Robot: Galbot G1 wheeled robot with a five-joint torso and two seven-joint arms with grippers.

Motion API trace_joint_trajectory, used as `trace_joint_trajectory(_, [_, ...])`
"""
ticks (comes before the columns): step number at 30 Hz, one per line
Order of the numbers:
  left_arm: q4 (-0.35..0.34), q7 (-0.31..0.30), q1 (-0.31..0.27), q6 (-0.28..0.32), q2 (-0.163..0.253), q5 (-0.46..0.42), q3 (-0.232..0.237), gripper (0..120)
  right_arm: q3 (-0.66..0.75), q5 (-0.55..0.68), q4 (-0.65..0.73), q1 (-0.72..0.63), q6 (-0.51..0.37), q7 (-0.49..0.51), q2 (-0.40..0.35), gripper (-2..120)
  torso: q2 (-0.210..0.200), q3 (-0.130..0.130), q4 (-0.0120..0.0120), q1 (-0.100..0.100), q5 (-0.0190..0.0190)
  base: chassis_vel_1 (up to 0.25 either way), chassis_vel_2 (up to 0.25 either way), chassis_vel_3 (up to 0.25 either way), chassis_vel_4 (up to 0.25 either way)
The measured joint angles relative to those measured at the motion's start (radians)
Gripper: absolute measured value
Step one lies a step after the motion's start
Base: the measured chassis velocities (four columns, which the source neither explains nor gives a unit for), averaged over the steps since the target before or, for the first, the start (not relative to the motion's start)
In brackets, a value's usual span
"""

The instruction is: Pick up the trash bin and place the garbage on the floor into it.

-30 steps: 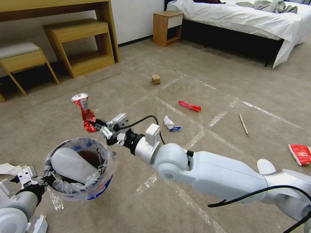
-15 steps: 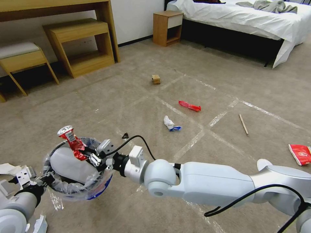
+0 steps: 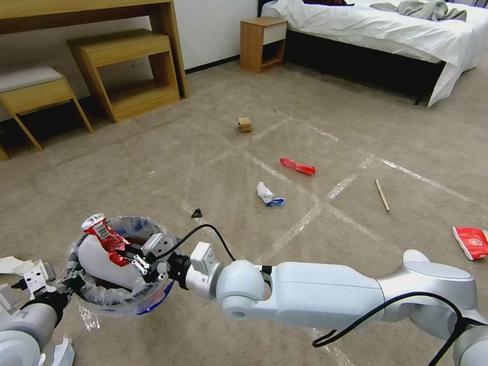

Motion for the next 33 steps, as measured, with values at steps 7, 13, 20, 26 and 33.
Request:
trace_joint_trajectory(7, [-0.002,0.001,0.007,-0.002,-0.002,0.0,-0.005,0,-0.007,-0.007,-0.019,0.002,0.004,0.0,0.015,7,0.0,0.0,0.0,0.0,0.0,0.0,0.0,0.0,0.0])
trace_joint_trajectory(13, [-0.006,0.002,0.01,-0.003,-0.004,0.002,-0.005,0,-0.009,-0.013,-0.031,0.003,0.006,0.001,0.024,7,0.0,0.0,0.0,0.0,-0.0001,0.0,0.0,0.0,0.0])
trace_joint_trajectory(20, [-0.007,0.003,0.011,-0.003,-0.004,0.002,-0.007,0,-0.011,-0.025,-0.036,-0.004,0.011,0.001,0.017,19,0.0,0.0,0.0,0.0,0.0,0.0,0.0,0.0,0.0])
trace_joint_trajectory(26, [-0.007,0.003,0.01,-0.003,-0.006,0.003,-0.005,0,-0.011,-0.031,-0.041,-0.006,0.013,0.001,0.017,38,0.0,0.0,0.0,0.0,0.0,0.0,0.0,0.0,0.0])
trace_joint_trajectory(33, [-0.007,0.003,0.011,-0.004,-0.006,0.003,-0.006,0,-0.013,-0.034,-0.043,-0.008,0.016,0.001,0.019,67,0.0,0.0,0.0,0.0,-0.0001,0.0,0.0,0.0,0.0])
